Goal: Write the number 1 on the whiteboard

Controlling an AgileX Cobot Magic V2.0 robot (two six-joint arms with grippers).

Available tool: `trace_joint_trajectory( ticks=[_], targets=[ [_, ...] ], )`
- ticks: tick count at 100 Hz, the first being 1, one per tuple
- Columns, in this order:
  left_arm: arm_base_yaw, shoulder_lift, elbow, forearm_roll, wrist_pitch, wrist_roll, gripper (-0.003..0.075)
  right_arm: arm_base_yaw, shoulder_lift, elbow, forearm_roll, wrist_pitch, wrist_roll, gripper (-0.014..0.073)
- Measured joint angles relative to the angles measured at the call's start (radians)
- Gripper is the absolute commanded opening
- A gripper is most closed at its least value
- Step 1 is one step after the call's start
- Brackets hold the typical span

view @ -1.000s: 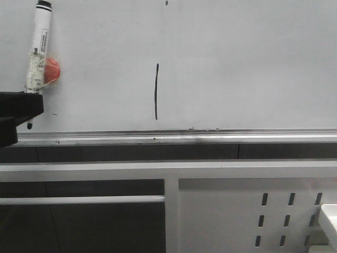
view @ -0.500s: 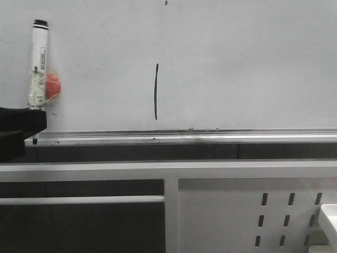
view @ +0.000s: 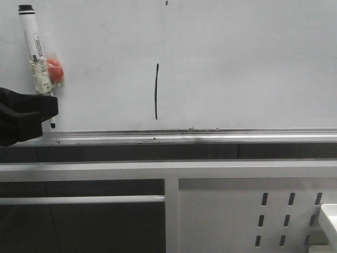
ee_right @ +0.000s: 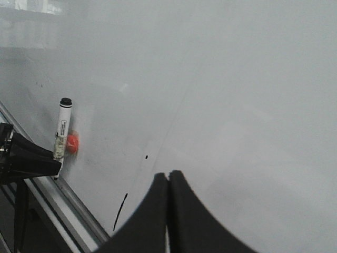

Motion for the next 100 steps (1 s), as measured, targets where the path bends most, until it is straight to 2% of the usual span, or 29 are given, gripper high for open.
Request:
trace_joint_trajectory(
  ticks=[28,35,50,57,100],
  targets=[
    [0.0,0.0,0.006,0.0,-0.006,0.0,-0.0007,0.0,0.0,0.0,0.0,0.0,0.0,-0.0069],
    [0.0,0.0,0.013,0.0,-0.017,0.0,0.0046,0.0,0.0,0.0,0.0,0.0,0.0,-0.0069],
    [0.0,0.0,0.026,0.0,-0.023,0.0,0.0241,0.0,0.0,0.0,0.0,0.0,0.0,-0.0069],
    [0.0,0.0,0.027,0.0,-0.023,0.0,0.0288,0.0,0.0,0.0,0.0,0.0,0.0,-0.0069],
    [0.0,0.0,0.031,0.018,-0.023,0.0,0.0307,0.0,0.0,0.0,-0.005,0.0,0.0,-0.0069]
  ],
)
